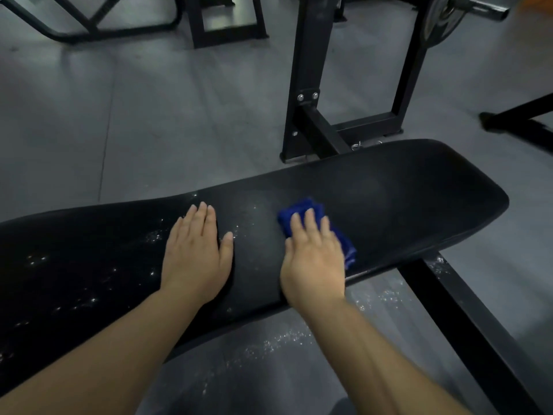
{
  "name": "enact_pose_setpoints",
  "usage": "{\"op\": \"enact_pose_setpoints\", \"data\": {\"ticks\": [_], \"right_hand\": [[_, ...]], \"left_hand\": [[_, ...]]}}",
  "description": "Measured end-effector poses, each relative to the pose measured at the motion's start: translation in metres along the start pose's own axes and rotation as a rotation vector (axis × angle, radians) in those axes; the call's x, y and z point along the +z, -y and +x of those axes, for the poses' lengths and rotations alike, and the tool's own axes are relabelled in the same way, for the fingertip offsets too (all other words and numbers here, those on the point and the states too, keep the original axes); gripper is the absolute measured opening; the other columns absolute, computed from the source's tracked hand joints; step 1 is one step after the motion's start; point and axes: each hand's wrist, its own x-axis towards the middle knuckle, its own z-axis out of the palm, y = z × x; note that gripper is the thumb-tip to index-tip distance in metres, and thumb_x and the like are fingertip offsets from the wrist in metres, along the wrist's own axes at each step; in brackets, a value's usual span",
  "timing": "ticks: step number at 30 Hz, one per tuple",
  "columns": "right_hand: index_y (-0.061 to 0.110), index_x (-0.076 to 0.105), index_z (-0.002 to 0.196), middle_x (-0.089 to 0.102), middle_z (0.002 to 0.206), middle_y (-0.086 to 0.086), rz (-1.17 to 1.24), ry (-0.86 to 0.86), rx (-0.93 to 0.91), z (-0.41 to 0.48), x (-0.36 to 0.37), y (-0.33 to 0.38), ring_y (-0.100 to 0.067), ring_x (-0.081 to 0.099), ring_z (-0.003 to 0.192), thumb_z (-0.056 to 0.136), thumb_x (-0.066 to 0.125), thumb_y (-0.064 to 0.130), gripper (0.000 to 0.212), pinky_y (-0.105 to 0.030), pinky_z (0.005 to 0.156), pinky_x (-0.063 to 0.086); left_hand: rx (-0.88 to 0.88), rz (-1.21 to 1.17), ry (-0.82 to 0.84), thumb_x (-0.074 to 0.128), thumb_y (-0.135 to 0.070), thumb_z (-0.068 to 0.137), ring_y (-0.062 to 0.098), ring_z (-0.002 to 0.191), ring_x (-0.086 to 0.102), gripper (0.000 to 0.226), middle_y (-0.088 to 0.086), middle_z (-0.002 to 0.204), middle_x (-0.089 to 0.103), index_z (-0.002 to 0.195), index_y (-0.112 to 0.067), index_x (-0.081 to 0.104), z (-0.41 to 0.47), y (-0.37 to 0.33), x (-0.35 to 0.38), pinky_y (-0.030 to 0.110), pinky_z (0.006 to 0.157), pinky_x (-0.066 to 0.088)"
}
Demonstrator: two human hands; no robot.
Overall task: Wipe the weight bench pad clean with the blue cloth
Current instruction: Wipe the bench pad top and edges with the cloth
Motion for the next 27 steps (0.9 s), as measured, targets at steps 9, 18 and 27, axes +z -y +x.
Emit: {"op": "enact_pose_setpoints", "data": {"ticks": [9,18,27], "right_hand": [[0.017,0.028,0.148,0.015,0.159,-0.007,-0.008,-0.068,0.364,0.091,-0.022,-0.064,-0.034,0.010,0.145,0.100,0.028,0.031,0.050,-0.045,0.118,0.011],[0.025,0.024,0.150,0.011,0.160,0.001,0.049,0.106,-0.118,0.058,0.002,0.015,-0.022,0.006,0.147,0.101,0.028,0.032,0.049,-0.035,0.118,0.005],[0.025,0.011,0.152,0.000,0.161,0.000,-0.027,0.042,0.339,0.123,-0.006,-0.023,-0.025,-0.003,0.147,0.097,0.021,0.049,0.061,-0.044,0.118,-0.001]], "left_hand": [[-0.019,-0.202,-0.017,0.021,-0.042,0.096,0.014,0.146,0.011,0.062,0.003,0.159,0.018,0.150,-0.011,0.020,0.002,0.006,0.007,0.035,0.120,0.011],[0.005,-0.169,0.007,0.019,-0.042,0.096,0.015,0.147,0.007,0.064,0.004,0.160,0.014,0.151,-0.010,0.015,0.002,0.007,0.009,0.035,0.120,0.010],[0.005,-0.219,0.017,0.020,-0.042,0.097,0.011,0.146,0.006,0.061,0.000,0.160,0.013,0.151,-0.014,0.016,0.002,0.006,0.006,0.033,0.120,0.010]]}}
